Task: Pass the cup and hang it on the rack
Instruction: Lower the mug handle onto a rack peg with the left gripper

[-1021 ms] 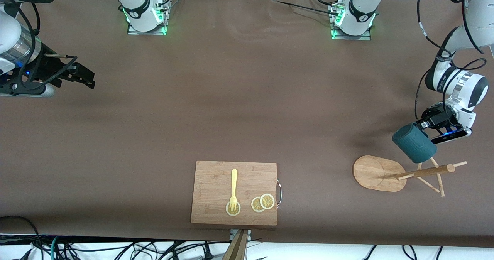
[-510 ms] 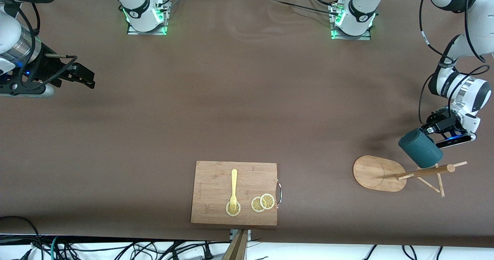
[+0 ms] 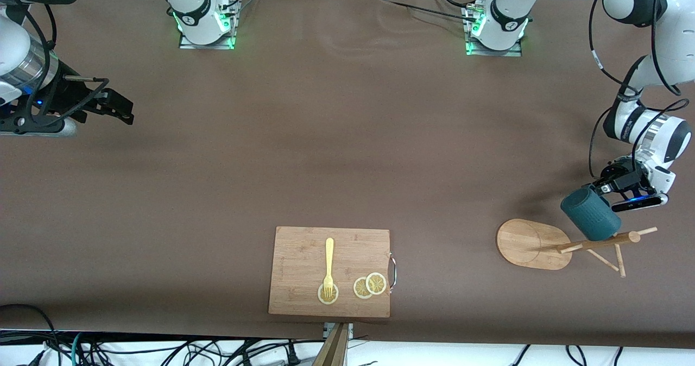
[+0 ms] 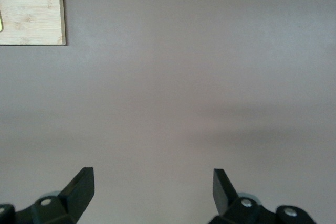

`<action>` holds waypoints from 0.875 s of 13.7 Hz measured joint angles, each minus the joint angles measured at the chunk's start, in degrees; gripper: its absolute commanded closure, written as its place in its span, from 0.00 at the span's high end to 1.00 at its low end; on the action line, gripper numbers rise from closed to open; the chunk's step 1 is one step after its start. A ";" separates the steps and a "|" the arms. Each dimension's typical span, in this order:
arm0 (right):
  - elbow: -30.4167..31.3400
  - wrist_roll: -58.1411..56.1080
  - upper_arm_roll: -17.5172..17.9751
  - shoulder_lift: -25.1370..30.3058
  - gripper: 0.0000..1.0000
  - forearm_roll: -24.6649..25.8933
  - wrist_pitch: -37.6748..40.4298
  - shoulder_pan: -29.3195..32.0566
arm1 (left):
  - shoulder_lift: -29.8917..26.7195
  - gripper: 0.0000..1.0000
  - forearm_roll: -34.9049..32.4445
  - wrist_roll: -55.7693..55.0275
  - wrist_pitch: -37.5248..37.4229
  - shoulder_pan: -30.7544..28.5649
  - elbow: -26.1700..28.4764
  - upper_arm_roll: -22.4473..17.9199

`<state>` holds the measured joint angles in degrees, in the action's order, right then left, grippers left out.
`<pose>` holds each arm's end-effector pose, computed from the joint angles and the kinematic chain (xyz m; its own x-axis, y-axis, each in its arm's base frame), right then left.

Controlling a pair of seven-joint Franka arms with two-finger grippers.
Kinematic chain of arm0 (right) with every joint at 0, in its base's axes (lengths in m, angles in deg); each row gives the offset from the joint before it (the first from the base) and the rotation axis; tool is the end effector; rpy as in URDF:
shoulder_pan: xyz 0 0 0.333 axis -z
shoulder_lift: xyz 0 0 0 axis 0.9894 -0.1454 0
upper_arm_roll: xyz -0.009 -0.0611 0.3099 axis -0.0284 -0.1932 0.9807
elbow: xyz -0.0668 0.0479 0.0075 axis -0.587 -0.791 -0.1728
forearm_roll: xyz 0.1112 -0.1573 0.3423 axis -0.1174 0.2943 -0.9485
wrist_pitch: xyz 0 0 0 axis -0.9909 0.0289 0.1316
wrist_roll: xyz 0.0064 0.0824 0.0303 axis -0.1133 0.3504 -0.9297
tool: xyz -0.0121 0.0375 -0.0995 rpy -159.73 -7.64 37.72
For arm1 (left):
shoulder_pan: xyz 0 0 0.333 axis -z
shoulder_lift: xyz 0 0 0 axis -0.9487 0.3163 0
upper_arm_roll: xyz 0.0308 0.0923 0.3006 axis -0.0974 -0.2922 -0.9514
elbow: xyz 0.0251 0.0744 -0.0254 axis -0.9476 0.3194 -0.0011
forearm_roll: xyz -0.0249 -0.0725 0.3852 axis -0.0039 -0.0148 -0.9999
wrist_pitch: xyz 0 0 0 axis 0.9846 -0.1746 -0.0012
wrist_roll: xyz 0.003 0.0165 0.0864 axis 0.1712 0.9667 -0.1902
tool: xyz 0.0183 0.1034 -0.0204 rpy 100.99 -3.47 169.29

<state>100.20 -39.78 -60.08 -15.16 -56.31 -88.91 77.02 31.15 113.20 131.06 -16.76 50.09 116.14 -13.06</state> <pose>0.5740 0.0653 0.5908 0.9995 -0.0222 -0.0222 -0.0217 -0.9995 0.0230 0.5831 0.2142 0.1748 0.9068 0.3947 -0.1482 -0.0140 0.3794 0.9251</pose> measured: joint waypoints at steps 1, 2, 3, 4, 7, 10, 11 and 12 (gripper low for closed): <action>0.00 0.00 0.01 0.00 1.00 0.00 0.00 0.00 | 0.52 0.00 0.06 -0.45 0.00 -0.17 -0.55 0.02; 0.00 0.00 0.02 0.00 1.00 0.00 0.00 -0.01 | 0.96 0.00 0.17 -0.92 0.00 -0.33 -1.01 0.05; 0.00 0.00 0.07 0.00 1.00 0.00 0.00 -0.03 | 1.32 0.00 0.33 -1.63 0.00 -0.43 -1.46 0.06; 0.00 0.00 0.12 0.00 1.00 0.00 0.00 -0.08 | 1.69 0.00 0.61 -2.23 0.00 -0.54 -1.97 0.06; 0.00 0.02 0.14 0.00 1.00 0.00 0.90 -0.15 | 3.08 0.43 0.81 -2.68 -0.34 -1.00 -3.82 0.07; 0.00 0.02 0.15 0.00 1.00 0.00 1.51 -0.20 | 3.90 1.00 1.02 -2.78 -0.36 -1.50 -5.04 0.07; 0.00 0.02 0.18 0.00 1.00 0.00 1.52 -0.33 | 3.99 1.00 1.02 -2.78 -0.36 -1.67 -5.20 0.07; -0.01 0.03 0.24 0.00 1.00 0.00 1.52 -0.49 | 4.01 1.00 1.02 -2.79 -0.40 -1.81 -5.28 0.07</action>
<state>100.18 -39.74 -59.84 -15.16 -56.31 -87.39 76.53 35.16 114.22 128.27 -17.16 48.28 110.86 -12.99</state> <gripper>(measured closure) 0.000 0.471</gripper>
